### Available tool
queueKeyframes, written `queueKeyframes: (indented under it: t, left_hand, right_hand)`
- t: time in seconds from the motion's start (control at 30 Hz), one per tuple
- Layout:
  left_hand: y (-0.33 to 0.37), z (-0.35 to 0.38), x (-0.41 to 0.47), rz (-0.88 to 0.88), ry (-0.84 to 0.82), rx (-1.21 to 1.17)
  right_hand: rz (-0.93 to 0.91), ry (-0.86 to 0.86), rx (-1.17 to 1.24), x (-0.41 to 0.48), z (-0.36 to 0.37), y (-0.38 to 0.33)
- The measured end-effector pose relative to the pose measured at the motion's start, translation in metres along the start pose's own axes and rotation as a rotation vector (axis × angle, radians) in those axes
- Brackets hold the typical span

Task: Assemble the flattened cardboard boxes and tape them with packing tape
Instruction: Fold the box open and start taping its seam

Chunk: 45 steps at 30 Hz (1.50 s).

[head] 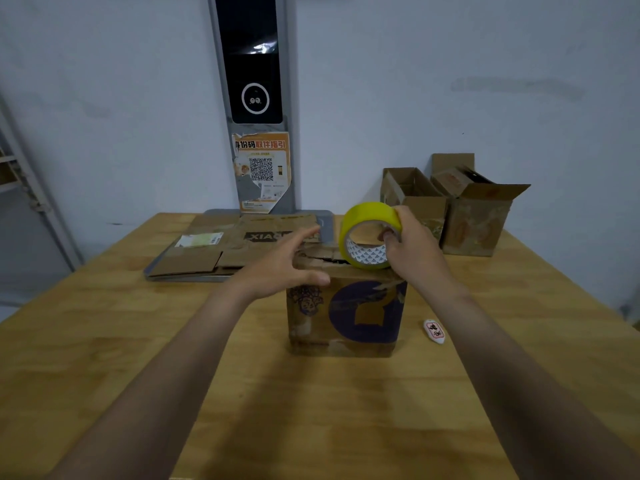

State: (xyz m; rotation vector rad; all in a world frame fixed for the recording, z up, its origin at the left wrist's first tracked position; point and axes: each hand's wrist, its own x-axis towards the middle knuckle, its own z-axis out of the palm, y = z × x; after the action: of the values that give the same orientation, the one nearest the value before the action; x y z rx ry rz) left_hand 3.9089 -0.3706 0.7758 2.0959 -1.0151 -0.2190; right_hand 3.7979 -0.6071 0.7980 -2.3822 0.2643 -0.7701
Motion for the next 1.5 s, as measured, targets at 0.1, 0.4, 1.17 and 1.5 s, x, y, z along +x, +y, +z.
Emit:
queueKeyframes:
  t: [0.1, 0.4, 1.17, 1.5]
  left_hand:
    - [-0.006, 0.003, 0.008, -0.038, -0.055, 0.125]
    - [-0.009, -0.001, 0.014, -0.048, -0.132, 0.343]
    - [0.044, 0.02, 0.026, -0.116, -0.25, 0.942]
    - [0.049, 0.034, 0.032, -0.017, -0.29, 0.81]
  right_hand:
    - [-0.044, -0.056, -0.059, 0.006, -0.007, -0.003]
    - [-0.172, -0.124, -0.196, 0.013, -0.027, -0.012]
    - [0.027, 0.096, 0.189, -0.003, -0.007, 0.032]
    - [-0.005, 0.041, 0.14, 0.002, -0.009, 0.03]
